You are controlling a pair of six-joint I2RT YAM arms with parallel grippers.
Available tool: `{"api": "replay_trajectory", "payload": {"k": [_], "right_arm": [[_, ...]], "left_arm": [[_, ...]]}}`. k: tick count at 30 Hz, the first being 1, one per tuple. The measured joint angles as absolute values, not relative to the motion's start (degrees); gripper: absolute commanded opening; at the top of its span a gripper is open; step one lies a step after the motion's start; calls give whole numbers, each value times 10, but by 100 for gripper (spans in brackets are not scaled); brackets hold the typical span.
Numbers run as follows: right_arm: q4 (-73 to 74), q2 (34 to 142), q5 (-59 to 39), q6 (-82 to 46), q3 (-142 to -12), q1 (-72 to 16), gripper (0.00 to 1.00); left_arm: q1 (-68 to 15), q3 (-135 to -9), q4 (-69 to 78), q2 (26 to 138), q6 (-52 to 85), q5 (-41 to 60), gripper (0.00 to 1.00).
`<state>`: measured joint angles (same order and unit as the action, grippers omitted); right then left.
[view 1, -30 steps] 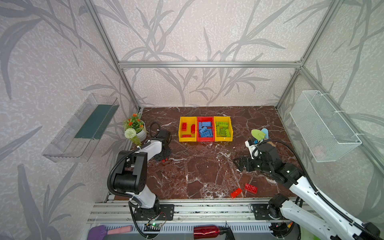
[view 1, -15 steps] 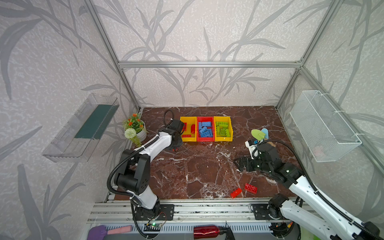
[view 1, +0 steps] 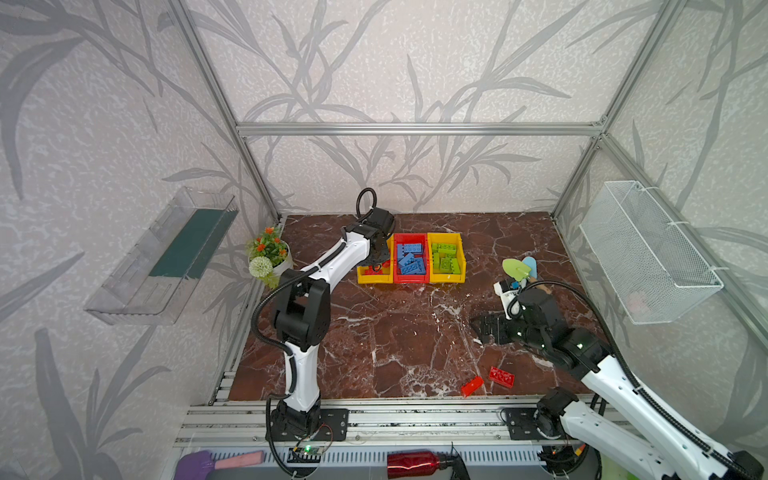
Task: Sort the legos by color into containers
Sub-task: 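Carry the red brick with the left gripper into the yellow bin and release, then close the right gripper on a red brick while the left gripper draws back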
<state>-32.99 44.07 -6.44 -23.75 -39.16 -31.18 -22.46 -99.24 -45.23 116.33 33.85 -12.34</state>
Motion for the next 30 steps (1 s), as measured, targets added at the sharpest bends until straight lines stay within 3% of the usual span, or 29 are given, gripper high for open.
{"api": "replay_trajectory", "payload": {"k": [2,4,5,7,12,18,30], "right_arm": [[-338,434,-60,-240,-392,-312,99],[-347,428,-56,-244,-392,-312,99],[-351,425,-54,-247,-392,-312,99],[-360,421,-49,-256,-392,-313,99],[-389,426,-24,-280,-391,-341,99],[-432,459,18,-314,-391,-415,99],[-456,563,70,-465,-375,-621,100]], "left_arm": [[-225,-1032,-467,1199,330,-123,65],[-225,-1054,-474,1220,325,-123,83],[-225,-1056,-474,1223,326,-121,91],[-225,-1053,-477,1220,323,-120,96],[-230,-973,-452,1155,329,-117,99],[-248,-802,-401,989,349,-117,99],[-303,-500,-347,705,396,-151,99]]}}
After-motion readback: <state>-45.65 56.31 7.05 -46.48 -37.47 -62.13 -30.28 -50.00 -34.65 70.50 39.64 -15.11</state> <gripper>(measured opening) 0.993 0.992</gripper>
